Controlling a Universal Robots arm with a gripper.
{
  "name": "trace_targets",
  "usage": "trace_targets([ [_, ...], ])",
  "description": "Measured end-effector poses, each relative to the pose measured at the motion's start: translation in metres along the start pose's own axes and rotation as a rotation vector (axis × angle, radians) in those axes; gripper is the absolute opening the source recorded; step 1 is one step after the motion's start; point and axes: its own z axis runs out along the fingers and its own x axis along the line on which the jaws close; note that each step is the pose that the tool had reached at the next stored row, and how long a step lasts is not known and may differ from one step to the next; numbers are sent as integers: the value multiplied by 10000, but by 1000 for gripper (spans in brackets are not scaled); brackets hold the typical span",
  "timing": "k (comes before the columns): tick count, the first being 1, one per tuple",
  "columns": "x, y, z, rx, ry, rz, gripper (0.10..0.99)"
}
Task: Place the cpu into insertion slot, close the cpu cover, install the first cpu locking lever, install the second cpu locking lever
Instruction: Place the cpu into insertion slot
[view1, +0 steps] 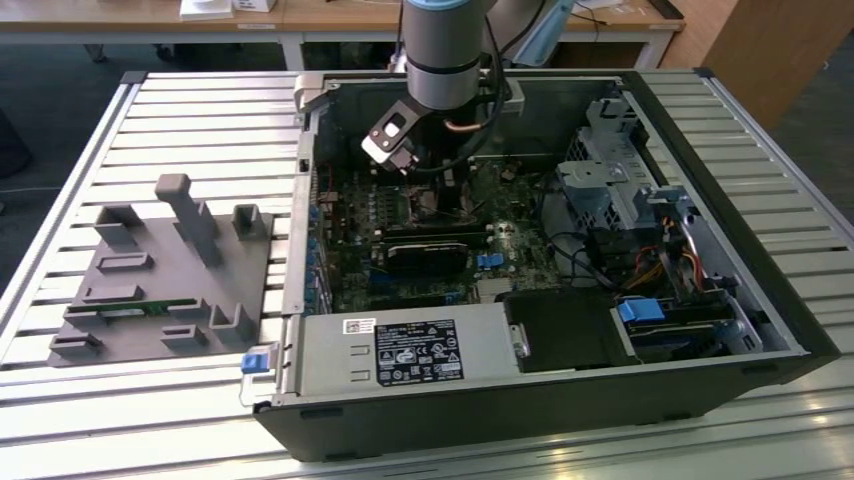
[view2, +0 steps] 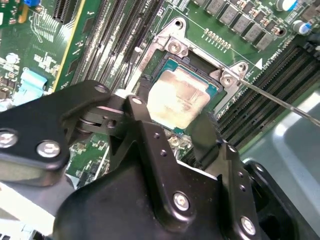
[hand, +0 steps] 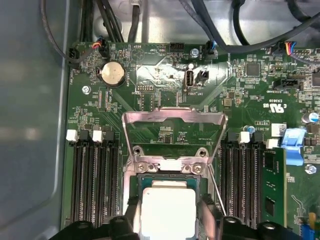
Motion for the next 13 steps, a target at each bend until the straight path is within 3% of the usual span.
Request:
trace_targets([
  [1,0,1,-9,8,0,0,600],
  [3,0,3,-20,24,0,0,471],
  [4,1,3,-24,26,1,1,471],
  [6,1,4,-30,32,3,0,357],
  [7,1,4,-36,38,1,-1,357],
  [9,1,5,-40,39,4,0,239],
  [10,1,5,-42,41,3,0,239],
  [12,1,5,-46,42,1,0,122],
  [13,1,5,-47,43,1,0,106],
])
